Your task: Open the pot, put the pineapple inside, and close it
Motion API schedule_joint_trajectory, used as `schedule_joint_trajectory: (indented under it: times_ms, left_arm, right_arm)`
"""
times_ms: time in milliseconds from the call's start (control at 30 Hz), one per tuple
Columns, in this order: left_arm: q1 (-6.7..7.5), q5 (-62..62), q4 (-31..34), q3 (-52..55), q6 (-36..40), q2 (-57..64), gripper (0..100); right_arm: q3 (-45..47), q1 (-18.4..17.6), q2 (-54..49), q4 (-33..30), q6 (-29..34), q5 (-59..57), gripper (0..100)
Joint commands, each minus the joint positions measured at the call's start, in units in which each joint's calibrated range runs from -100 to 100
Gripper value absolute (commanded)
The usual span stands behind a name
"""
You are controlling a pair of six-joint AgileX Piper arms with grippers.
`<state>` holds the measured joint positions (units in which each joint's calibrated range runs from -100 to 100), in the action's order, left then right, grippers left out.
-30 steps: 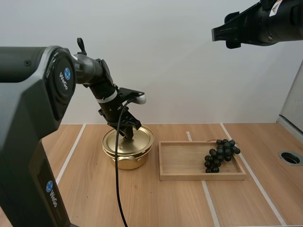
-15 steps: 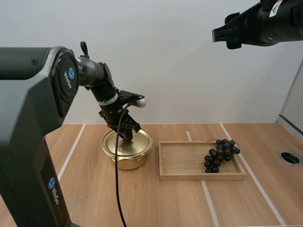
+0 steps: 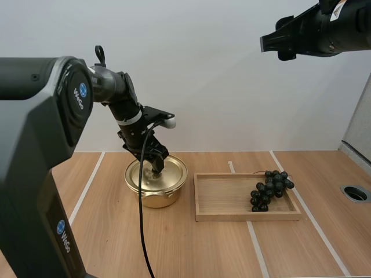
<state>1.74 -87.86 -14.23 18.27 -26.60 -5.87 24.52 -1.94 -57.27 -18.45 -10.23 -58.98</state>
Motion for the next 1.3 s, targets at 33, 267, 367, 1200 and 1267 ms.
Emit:
schedule_joint_trajectory:
  times_ms: [33, 267, 367, 1200, 1267]
  left_arm:
    - [0.06, 1.2, -0.6, -4.2, 1.2, 4.2, 100]
    - [0.06, 1.4, -0.9, -16.1, 11.0, 12.7, 100]
    - [-0.03, 1.2, -0.7, -21.5, 16.1, 17.6, 100]
    - [-7.68, 50.6, 2.2, 1.9, 29.1, 71.4, 100]
    - [-7.68, 50.6, 3.0, 3.0, 29.1, 73.7, 100]
  right_arm:
    - [-0.2, 0.2, -0.6, -0.3, -0.2, 0.1, 100]
    - [-0.2, 0.2, -0.6, -0.3, -0.2, 0.1, 100]
    - [-0.2, 0.2, -0.5, -0.3, -0.4, 0.2, 100]
    - [-0.2, 0.2, -0.5, 1.1, 6.9, 3.1, 100]
    - [-0.2, 0.2, -0.8, -1.5, 6.6, 3.1, 100]
